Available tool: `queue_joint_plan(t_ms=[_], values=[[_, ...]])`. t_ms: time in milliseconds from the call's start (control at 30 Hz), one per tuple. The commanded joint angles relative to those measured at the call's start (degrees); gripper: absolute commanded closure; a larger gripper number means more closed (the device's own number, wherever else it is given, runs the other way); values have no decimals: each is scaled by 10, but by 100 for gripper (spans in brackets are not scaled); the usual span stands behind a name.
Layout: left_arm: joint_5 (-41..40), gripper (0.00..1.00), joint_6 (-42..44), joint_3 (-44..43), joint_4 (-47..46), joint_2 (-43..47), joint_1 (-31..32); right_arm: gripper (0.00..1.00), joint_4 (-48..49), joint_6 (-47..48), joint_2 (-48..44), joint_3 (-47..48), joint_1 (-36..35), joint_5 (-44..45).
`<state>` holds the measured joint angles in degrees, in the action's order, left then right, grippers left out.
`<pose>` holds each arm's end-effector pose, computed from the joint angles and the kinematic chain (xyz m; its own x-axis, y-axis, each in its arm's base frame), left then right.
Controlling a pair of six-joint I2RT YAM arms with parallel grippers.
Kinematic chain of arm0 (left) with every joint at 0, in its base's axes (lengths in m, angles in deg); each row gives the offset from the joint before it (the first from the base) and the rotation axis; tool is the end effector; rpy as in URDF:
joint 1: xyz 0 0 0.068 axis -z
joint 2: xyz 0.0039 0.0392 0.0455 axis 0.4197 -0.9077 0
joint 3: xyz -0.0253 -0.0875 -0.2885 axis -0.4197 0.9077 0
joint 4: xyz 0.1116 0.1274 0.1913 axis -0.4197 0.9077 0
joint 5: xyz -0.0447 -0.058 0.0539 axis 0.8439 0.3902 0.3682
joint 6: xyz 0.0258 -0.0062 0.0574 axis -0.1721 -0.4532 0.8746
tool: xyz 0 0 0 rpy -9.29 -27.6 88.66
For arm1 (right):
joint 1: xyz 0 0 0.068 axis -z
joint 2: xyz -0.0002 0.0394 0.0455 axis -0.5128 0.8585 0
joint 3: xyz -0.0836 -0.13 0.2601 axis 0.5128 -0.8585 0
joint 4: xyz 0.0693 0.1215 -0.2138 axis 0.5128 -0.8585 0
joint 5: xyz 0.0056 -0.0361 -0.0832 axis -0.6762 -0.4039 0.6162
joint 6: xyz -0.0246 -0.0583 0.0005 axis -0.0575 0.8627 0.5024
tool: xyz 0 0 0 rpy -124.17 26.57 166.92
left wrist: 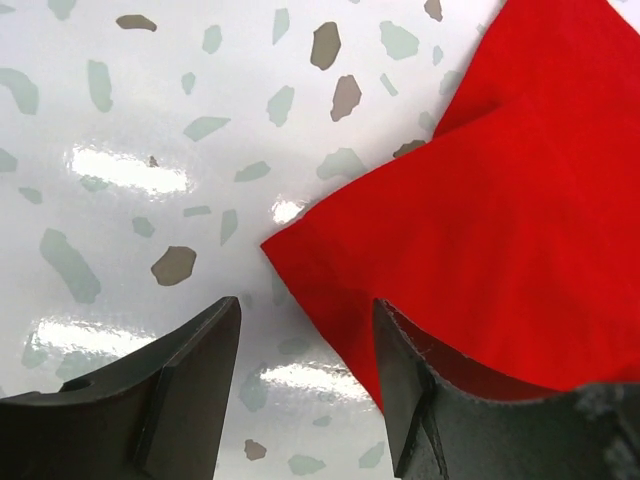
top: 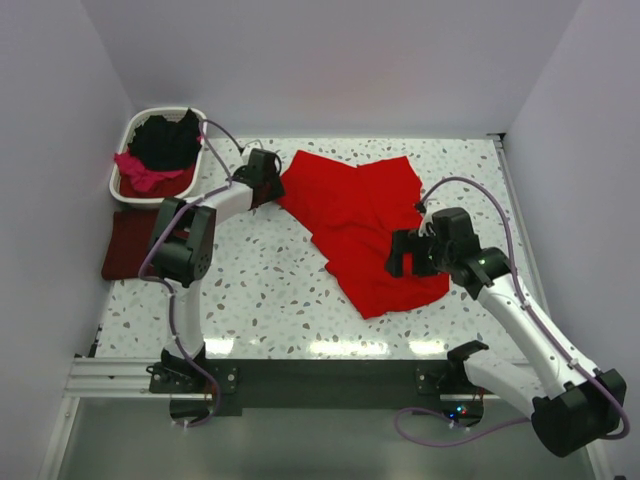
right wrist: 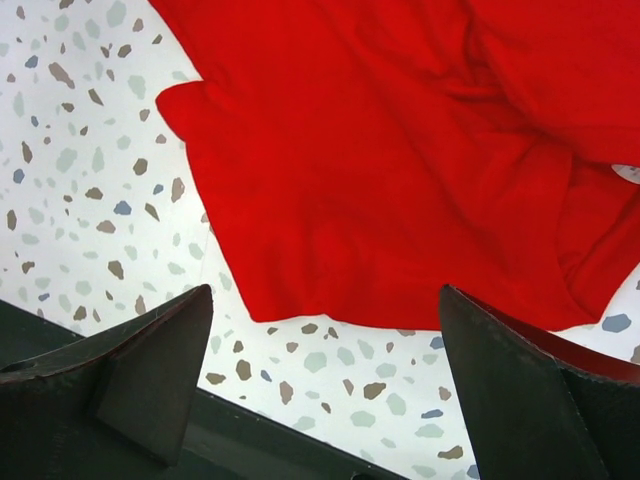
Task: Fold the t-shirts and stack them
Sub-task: Flatten the tshirt out
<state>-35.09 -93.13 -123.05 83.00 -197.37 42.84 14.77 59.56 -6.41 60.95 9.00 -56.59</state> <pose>0.4542 -0.1343 0.1872 -0.6265 -0.3837 -0.6785 -0.2934 0.9225 -0.2508 0.1676 0.0730 0.2988 -0.7663 0.0066 -0.6425 -0.2253 0.9337 0.2783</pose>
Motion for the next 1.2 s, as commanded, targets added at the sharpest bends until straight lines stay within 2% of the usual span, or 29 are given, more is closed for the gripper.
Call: queue_joint_plan(t_ms=[0,333,500,700,733,833,867,1000,1067,1167], values=[[-42,39,-10,-22,-8,-6,-4,2,24,6,5,-7,-2,-21],[-52,43,2,-72,3,-59,-4,3,25,6,0,-11,-2,-27],[-55,48,4,-75,6,-75,-4,3,29,3,-2,-16,-1,-33],[-57,67,6,-61,11,-79,-4,3,36,1,8,-22,-3,-34],[-61,77,8,-57,11,-75,-4,3,36,1,21,-23,-3,-38],[-84,96,23,-37,11,-45,-4,4,31,-5,50,-24,-2,-52],[-105,100,34,-30,13,-20,-4,4,42,-11,68,-26,-2,-53],[-165,100,53,19,39,58,-4,13,87,-61,105,-38,4,-11],[-191,100,60,45,63,105,-4,26,122,-83,134,-45,17,-7],[-202,100,60,76,101,162,-4,33,155,-101,170,-44,31,4]])
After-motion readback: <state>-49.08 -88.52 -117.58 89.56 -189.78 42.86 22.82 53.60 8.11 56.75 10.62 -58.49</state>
